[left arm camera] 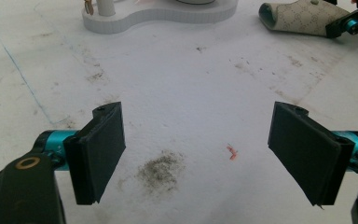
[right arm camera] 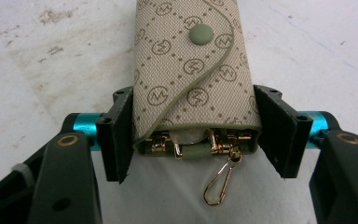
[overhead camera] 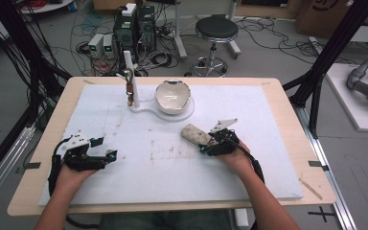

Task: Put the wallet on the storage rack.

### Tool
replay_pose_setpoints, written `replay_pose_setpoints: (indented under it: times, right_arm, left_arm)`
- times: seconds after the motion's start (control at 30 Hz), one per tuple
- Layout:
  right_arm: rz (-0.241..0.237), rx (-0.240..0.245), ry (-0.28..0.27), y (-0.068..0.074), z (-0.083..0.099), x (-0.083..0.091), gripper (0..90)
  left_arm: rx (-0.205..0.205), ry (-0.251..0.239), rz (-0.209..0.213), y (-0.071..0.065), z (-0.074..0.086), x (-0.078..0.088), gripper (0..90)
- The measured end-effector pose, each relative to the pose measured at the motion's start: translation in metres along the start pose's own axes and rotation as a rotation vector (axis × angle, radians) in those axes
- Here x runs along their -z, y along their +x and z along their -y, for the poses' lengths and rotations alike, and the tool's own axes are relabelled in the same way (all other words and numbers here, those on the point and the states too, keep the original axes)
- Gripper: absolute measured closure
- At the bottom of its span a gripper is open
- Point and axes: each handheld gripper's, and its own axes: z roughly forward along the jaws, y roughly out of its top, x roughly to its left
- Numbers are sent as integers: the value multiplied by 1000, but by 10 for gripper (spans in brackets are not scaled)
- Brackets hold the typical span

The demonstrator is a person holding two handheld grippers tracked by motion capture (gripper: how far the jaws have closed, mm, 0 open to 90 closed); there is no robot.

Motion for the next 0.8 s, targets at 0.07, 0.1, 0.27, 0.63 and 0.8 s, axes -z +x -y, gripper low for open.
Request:
replay_pose_setpoints:
  times: [0.07, 0.1, 0.27, 0.63, 0.8]
  right_arm:
    - [10, 7, -2, 0, 0, 1, 358]
    - [7, -3, -4, -1, 0, 2, 358]
    - [-3, -24, -52, -4, -2, 11, 360]
    - [4, 10, -131, -2, -39, 33, 360]
    - [11, 24, -124, -3, -54, 35, 359]
  left_arm:
    - [-3, 0, 0, 0, 0, 0, 187]
    - [-4, 0, 0, 0, 0, 0, 187]
    - [-4, -2, 0, -1, -1, 0, 187]
    - [-4, -10, 16, -4, -2, -1, 187]
    - [-4, -14, 13, -3, -2, 0, 187]
